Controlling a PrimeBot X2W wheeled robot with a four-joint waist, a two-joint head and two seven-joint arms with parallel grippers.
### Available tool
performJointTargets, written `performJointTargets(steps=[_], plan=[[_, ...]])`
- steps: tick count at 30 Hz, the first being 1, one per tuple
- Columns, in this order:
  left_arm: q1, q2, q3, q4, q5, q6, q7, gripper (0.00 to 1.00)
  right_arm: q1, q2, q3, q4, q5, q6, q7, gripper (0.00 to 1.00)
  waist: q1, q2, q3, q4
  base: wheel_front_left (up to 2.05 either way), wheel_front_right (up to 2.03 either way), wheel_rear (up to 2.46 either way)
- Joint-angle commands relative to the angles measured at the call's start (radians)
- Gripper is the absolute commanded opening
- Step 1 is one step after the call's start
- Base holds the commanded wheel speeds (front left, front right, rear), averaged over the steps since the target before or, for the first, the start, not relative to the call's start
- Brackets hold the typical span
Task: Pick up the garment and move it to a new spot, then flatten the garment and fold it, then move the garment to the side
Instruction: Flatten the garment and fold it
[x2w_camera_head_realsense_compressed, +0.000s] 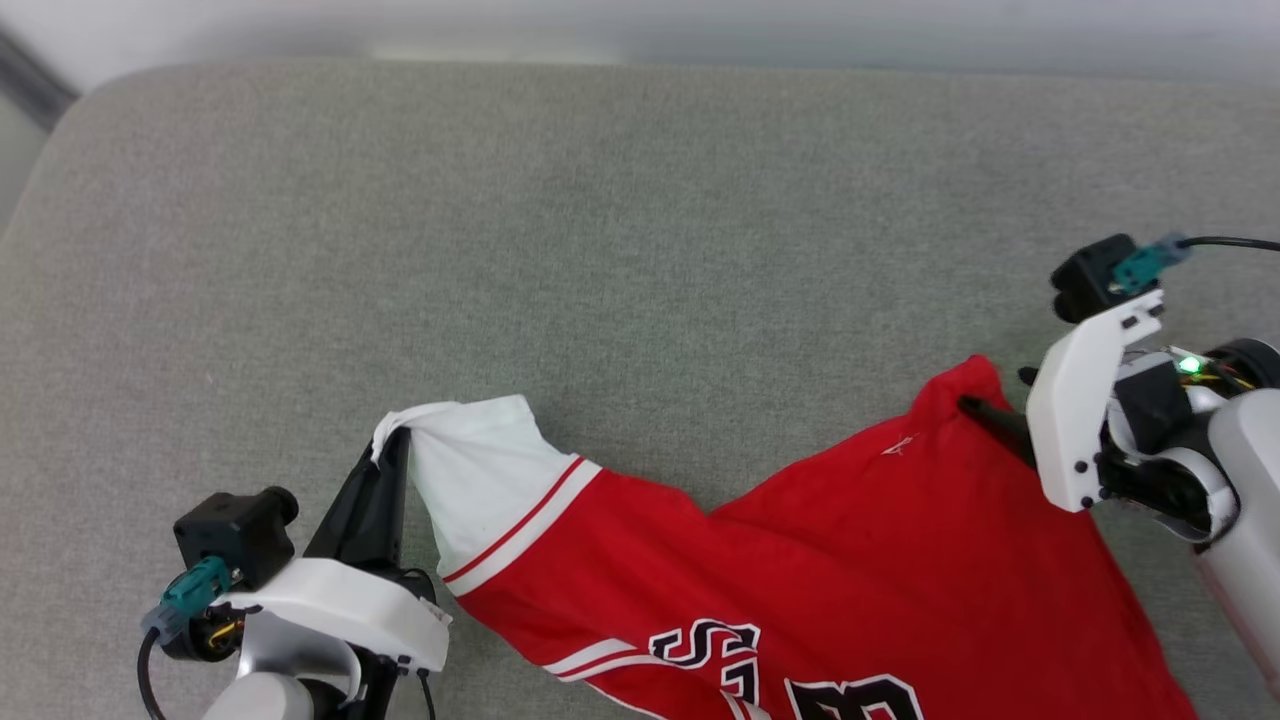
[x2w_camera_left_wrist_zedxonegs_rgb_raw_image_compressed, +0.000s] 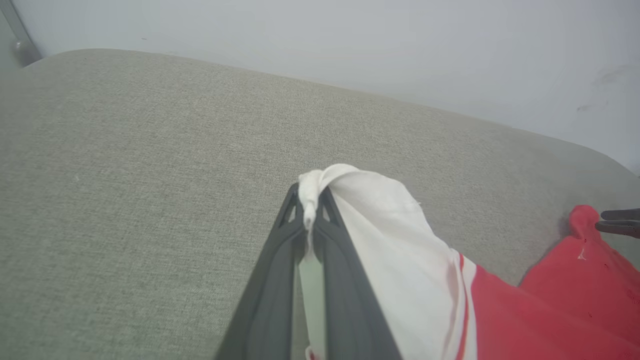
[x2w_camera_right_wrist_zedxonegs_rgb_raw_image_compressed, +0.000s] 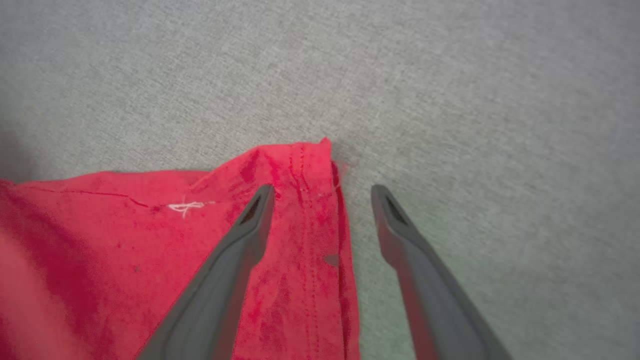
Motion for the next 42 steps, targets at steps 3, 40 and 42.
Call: performJointTargets(steps=[3,40,42], plan=[[-0.036,-0.009,0.003,0.009,0.006,-0.01,-0.019,0.0,-0.066,-0.026,0.121,0.044,0.043,0.0,0.06,1.0,-0.0001,0.0,0.067,0.025,0.0,0.0,0.0],[-0.651,0.09,0.039,0.263,0.004,-0.117,0.154,0.0,-0.444,0.146,-0.014,0.424,-0.138,0.0,-0.383,0.0,-0.0001,0.0,-0.049,-0.187,0.0,0.0,0.0],[-0.746,0.085,0.031,0.324,0.023,-0.13,0.166,0.0,-0.493,0.159,-0.052,0.445,-0.168,0.0,-0.414,0.0,-0.0001,0.0,-0.034,-0.197,0.0,0.0,0.0]])
